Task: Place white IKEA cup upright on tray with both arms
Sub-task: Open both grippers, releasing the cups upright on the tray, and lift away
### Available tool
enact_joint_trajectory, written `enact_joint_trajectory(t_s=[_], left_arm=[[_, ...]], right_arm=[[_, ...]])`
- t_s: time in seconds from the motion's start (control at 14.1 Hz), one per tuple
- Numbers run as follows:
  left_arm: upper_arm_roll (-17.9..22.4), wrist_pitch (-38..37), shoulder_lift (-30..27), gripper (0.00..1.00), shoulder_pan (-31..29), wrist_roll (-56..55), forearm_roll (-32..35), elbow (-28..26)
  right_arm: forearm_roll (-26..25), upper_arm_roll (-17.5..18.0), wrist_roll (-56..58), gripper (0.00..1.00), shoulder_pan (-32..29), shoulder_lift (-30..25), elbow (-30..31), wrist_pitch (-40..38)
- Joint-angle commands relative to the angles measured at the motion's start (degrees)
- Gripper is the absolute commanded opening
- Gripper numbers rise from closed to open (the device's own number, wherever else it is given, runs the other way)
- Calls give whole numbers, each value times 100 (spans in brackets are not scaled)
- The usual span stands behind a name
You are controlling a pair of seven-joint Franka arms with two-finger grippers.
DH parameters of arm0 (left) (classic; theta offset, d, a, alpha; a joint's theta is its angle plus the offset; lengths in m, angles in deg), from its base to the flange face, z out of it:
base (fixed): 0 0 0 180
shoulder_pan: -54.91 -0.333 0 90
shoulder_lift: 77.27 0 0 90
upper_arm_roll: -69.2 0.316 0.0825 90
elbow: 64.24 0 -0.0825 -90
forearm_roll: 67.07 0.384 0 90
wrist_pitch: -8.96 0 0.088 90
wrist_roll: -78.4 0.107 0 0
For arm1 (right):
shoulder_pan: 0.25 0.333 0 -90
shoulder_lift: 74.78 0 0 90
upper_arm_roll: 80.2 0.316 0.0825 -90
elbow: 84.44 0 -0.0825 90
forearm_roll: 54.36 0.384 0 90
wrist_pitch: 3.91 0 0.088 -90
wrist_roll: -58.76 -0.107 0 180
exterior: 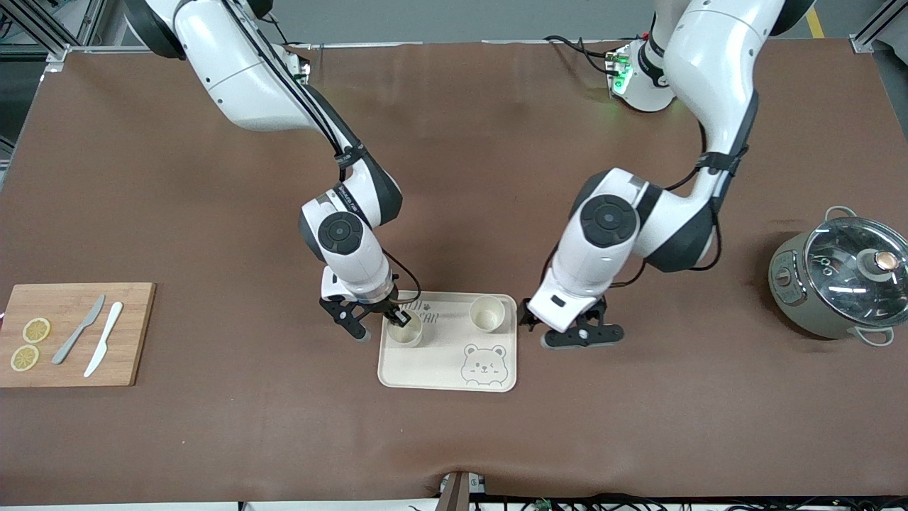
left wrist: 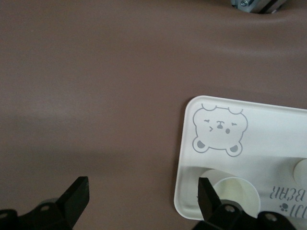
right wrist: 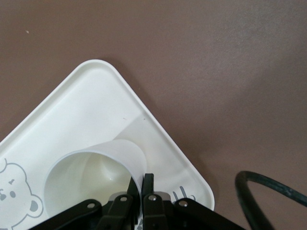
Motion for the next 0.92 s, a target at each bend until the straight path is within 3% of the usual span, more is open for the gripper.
enact_joint_trajectory(t_s=[0.0, 0.42, 0.85], left_arm=[[-50, -237, -195, 100, -316, 468, -5, -94], [-50, -501, -406, 100, -1291, 2164, -331, -94], [-50, -501, -406, 100, -2223, 3660, -525, -103]], right_arm=[[-219, -75, -189, 100, 103, 92, -144, 6], [-246, -57, -136, 100, 51, -127, -135, -151], [-167, -13, 784, 100, -195, -1084, -65, -1687]])
